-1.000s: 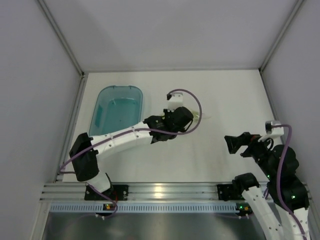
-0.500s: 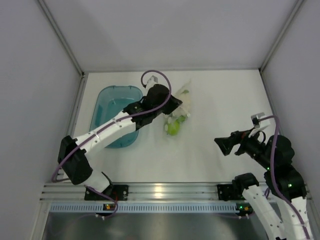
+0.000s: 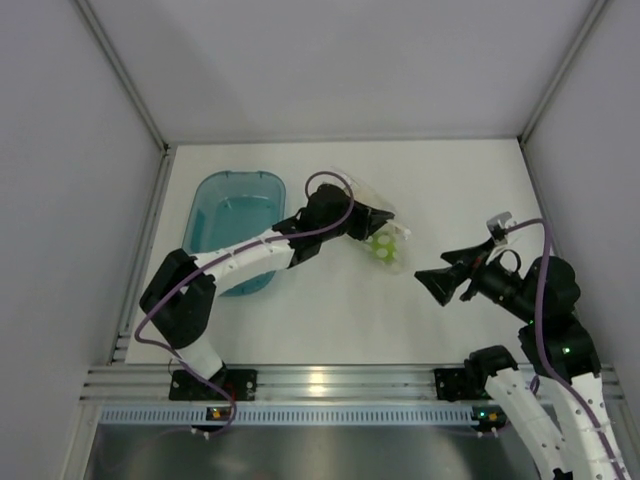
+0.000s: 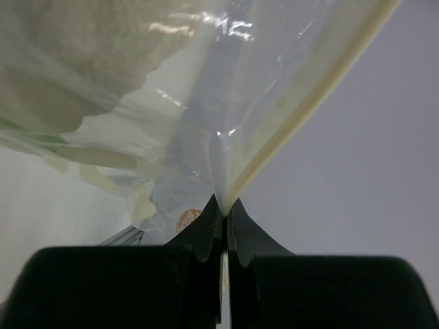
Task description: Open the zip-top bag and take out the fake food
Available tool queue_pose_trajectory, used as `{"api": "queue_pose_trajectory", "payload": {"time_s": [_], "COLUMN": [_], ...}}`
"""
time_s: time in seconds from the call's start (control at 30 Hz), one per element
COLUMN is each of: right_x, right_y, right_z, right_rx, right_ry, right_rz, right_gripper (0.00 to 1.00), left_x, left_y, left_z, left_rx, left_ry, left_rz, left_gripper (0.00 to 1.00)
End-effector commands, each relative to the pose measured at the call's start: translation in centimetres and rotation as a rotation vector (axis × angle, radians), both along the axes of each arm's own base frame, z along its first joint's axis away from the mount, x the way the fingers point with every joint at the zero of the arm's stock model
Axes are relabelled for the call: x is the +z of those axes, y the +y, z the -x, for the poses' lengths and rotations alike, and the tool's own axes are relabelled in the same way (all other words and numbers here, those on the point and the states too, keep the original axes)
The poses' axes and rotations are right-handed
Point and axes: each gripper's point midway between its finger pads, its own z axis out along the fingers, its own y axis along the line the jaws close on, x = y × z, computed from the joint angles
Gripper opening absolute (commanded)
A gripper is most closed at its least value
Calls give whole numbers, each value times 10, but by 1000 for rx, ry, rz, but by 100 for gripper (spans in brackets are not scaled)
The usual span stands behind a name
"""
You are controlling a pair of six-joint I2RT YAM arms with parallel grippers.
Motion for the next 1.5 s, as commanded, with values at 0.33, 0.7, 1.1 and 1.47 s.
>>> {"api": "queue_pose_trajectory", "payload": {"time_s": [0.33, 0.7, 1.1, 1.47], "right_x": [8, 21, 30, 27], "right_y": [6, 8, 24, 28], "right_z": [-52, -76, -83, -83], "right_rx": [-26, -32, 33, 16], "right_ry": [-189, -437, -532, -597], "right_rz": [-7, 30, 55, 72], "right_gripper": [80, 62, 58, 55], "left_x": [85, 103, 118, 116], "left_y": [19, 18, 11, 17], "left_z": [-5, 7, 32, 36], "left_rx": [145, 97, 18, 28], "left_ry": [-120, -129, -112, -114], "left_rz": [213, 236, 284, 278], "left_gripper": [0, 0, 0, 0]}}
